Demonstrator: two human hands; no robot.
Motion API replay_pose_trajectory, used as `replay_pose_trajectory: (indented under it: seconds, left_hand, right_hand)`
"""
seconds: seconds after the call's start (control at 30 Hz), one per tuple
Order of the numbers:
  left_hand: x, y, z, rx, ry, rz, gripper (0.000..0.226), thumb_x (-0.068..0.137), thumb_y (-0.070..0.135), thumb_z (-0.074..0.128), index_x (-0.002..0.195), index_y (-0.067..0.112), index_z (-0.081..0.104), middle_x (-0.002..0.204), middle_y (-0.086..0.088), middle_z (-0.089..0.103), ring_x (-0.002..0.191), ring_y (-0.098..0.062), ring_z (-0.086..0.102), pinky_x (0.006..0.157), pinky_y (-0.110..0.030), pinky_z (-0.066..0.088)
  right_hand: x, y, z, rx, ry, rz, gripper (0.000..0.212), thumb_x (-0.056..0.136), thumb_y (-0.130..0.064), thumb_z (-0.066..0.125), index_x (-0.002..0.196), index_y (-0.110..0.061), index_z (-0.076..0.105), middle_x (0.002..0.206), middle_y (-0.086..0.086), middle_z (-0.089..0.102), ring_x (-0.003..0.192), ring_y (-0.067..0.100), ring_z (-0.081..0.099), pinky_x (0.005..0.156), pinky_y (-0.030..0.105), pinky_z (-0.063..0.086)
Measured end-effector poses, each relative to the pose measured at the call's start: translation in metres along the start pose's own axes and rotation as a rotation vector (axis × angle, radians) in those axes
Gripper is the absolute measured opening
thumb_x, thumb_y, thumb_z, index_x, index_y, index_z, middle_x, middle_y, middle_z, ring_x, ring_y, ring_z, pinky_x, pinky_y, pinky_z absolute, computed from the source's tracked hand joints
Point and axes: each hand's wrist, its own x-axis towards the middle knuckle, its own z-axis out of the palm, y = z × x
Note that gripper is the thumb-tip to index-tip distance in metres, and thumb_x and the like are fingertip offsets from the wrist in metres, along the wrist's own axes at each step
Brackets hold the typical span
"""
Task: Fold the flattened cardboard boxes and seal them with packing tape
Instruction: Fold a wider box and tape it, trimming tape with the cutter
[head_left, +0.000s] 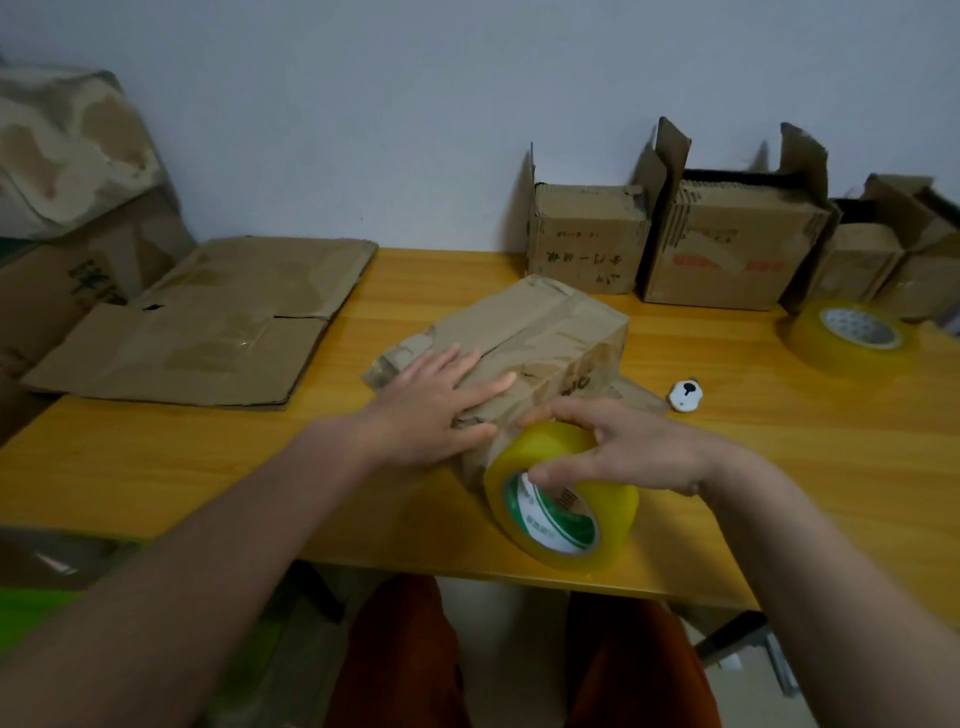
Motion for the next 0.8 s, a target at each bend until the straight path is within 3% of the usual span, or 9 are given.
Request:
replay_pose_trajectory:
  seconds: [0.1, 0.17, 0.2, 0.27, 0.33, 0.43, 0.53, 0.7, 0.8]
  left_hand:
    - [0.020, -0.002, -0.010, 0.097, -0.058, 0.079, 0.056, 0.101, 0.051, 0.025, 0.145, 0.051, -0.009, 0.161, 0.007, -0.012, 0.148, -0.019, -0.012, 0.118, -0.039, -0.006]
    - [0.028, -0.003, -0.011, 0.139, -0.037, 0.093, 0.055, 0.103, 0.044, 0.025, 0.143, 0.051, -0.011, 0.162, 0.005, -0.011, 0.148, -0.019, -0.011, 0.121, -0.039, -0.002]
    - [0.030, -0.004, -0.010, 0.128, -0.026, 0.083, 0.054, 0.103, 0.042, 0.025, 0.140, 0.053, -0.013, 0.162, 0.003, -0.011, 0.149, -0.018, -0.011, 0.121, -0.039, 0.002]
    - [0.033, -0.006, -0.009, 0.094, -0.021, 0.064, 0.053, 0.103, 0.041, 0.025, 0.138, 0.056, -0.012, 0.162, 0.001, -0.011, 0.149, -0.019, -0.009, 0.121, -0.038, 0.005]
    - [0.034, -0.008, -0.007, 0.074, -0.021, 0.070, 0.052, 0.103, 0.041, 0.024, 0.138, 0.057, -0.011, 0.162, -0.002, -0.011, 0.149, -0.020, -0.009, 0.121, -0.036, 0.003]
    - [0.039, -0.012, -0.007, 0.038, -0.025, 0.090, 0.052, 0.102, 0.042, 0.025, 0.135, 0.058, -0.011, 0.162, -0.003, -0.011, 0.149, -0.019, -0.010, 0.120, -0.034, 0.000]
    - [0.044, -0.013, -0.011, 0.021, -0.052, 0.087, 0.051, 0.102, 0.041, 0.027, 0.135, 0.057, -0.009, 0.162, -0.001, -0.008, 0.149, -0.018, -0.007, 0.121, -0.035, 0.003]
    - [0.049, -0.015, -0.015, 0.028, -0.054, 0.104, 0.053, 0.102, 0.038, 0.029, 0.136, 0.056, -0.008, 0.162, 0.003, -0.005, 0.149, -0.016, -0.002, 0.121, -0.034, 0.006]
    - [0.052, -0.015, -0.014, -0.055, -0.011, 0.135, 0.054, 0.102, 0.033, 0.036, 0.142, 0.048, 0.003, 0.162, 0.008, 0.001, 0.148, -0.014, 0.004, 0.118, -0.029, 0.006]
  right_hand:
    - [-0.008, 0.004, -0.007, 0.196, 0.024, 0.018, 0.052, 0.075, -0.050, 0.064, 0.124, -0.033, 0.059, 0.113, -0.017, 0.062, 0.105, 0.000, 0.058, 0.088, 0.022, 0.049]
    - [-0.010, 0.017, -0.014, 0.288, 0.159, 0.049, 0.038, 0.083, -0.040, 0.063, 0.116, -0.023, 0.064, 0.092, -0.009, 0.068, 0.084, 0.008, 0.065, 0.072, 0.022, 0.052]
    - [-0.007, 0.029, -0.019, 0.260, 0.287, 0.076, 0.029, 0.087, -0.033, 0.063, 0.112, -0.019, 0.066, 0.090, -0.005, 0.067, 0.083, 0.012, 0.064, 0.071, 0.024, 0.053]
    - [0.002, 0.061, -0.029, 0.051, 0.578, 0.200, 0.019, 0.093, -0.024, 0.060, 0.109, -0.014, 0.066, 0.100, 0.000, 0.066, 0.094, 0.018, 0.061, 0.081, 0.032, 0.052]
    - [0.013, 0.093, -0.039, -0.167, 0.734, 0.395, 0.025, 0.096, -0.022, 0.053, 0.118, -0.016, 0.062, 0.119, 0.008, 0.060, 0.109, 0.025, 0.054, 0.092, 0.040, 0.047]
    - [0.024, 0.124, -0.046, -0.359, 0.721, 0.617, 0.039, 0.100, -0.030, 0.042, 0.136, -0.018, 0.048, 0.136, 0.019, 0.044, 0.125, 0.037, 0.036, 0.103, 0.043, 0.031]
    - [0.034, 0.142, -0.046, -0.490, 0.692, 0.646, 0.035, 0.101, -0.028, 0.038, 0.131, -0.020, 0.054, 0.132, 0.020, 0.048, 0.120, 0.038, 0.037, 0.099, 0.040, 0.030]
    - [0.037, 0.156, -0.043, -0.232, 0.966, 0.528, 0.026, 0.095, -0.010, 0.050, 0.108, -0.016, 0.072, 0.121, 0.016, 0.061, 0.113, 0.037, 0.045, 0.095, 0.040, 0.039]
    - [0.026, 0.150, -0.041, -0.002, 1.052, 0.561, 0.031, 0.093, -0.007, 0.055, 0.121, -0.018, 0.063, 0.123, 0.013, 0.061, 0.114, 0.033, 0.054, 0.091, 0.043, 0.048]
